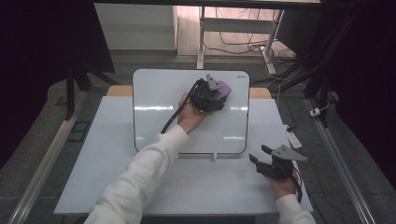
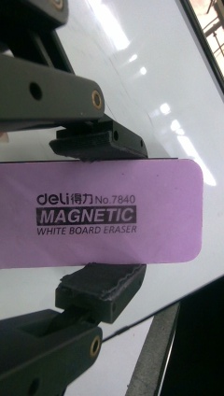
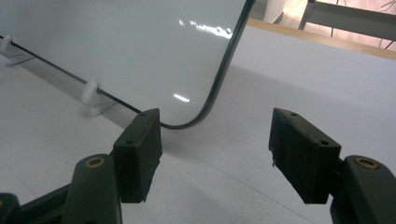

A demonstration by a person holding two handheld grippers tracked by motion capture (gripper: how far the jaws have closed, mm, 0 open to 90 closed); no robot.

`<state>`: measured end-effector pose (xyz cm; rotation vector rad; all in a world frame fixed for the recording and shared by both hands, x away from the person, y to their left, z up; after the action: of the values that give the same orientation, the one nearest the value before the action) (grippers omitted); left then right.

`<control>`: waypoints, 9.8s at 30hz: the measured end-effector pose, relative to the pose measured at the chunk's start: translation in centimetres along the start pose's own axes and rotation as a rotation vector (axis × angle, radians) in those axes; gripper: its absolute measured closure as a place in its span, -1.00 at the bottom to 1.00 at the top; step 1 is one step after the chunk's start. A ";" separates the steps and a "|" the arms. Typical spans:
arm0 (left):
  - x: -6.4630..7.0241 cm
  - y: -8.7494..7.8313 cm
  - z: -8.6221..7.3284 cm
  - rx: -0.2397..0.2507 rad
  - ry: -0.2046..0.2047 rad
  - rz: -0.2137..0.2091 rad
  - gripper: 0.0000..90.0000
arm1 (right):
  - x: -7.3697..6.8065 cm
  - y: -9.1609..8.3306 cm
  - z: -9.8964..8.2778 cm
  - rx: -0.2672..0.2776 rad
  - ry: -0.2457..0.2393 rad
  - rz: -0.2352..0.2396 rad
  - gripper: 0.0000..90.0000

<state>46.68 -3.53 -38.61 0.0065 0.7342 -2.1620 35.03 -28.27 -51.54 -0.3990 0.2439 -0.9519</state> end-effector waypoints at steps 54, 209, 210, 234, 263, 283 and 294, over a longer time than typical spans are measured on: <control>-9.6 -7.2 -6.3 0.039 -0.170 0.217 -0.07 | 0.1 -0.3 0.2 0.008 -0.003 -0.009 -0.24; 5.8 -5.6 -11.2 0.102 -0.160 -0.273 -0.07 | -12.7 5.7 4.7 0.030 0.289 0.275 0.19; 5.8 -5.6 -11.2 0.103 -0.160 -0.273 -0.07 | -12.7 5.6 4.7 0.034 0.283 0.265 0.22; 6.1 -5.9 -11.4 0.094 -0.171 -0.293 -0.07 | -12.0 5.3 4.6 0.046 0.290 0.251 0.40; 2.0 -12.0 -12.9 0.208 -0.278 -0.323 -0.49 | -10.2 3.5 6.4 0.086 0.241 0.146 0.47; -1.3 -18.5 -24.1 0.007 -0.389 -0.176 -0.58 | -8.6 2.9 7.5 0.103 0.189 0.110 0.47; -2.1 -19.2 -27.0 -0.044 -0.430 -0.141 -0.58 | -6.8 2.7 10.3 0.129 0.213 0.056 0.46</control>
<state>27.82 20.94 -50.79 -0.5312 0.5425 -2.1734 37.04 -18.93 -43.22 -0.1710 0.3825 -0.9502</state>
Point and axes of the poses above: each handheld gripper's, and its own axes: y roughly forward along the jaws, z roughly out of its top, x roughly to its right, the point moved 4 cm from there along y, roughly forward along the jaws, and after that the axes turned 6 degrees about y, right-handed, at the moved point
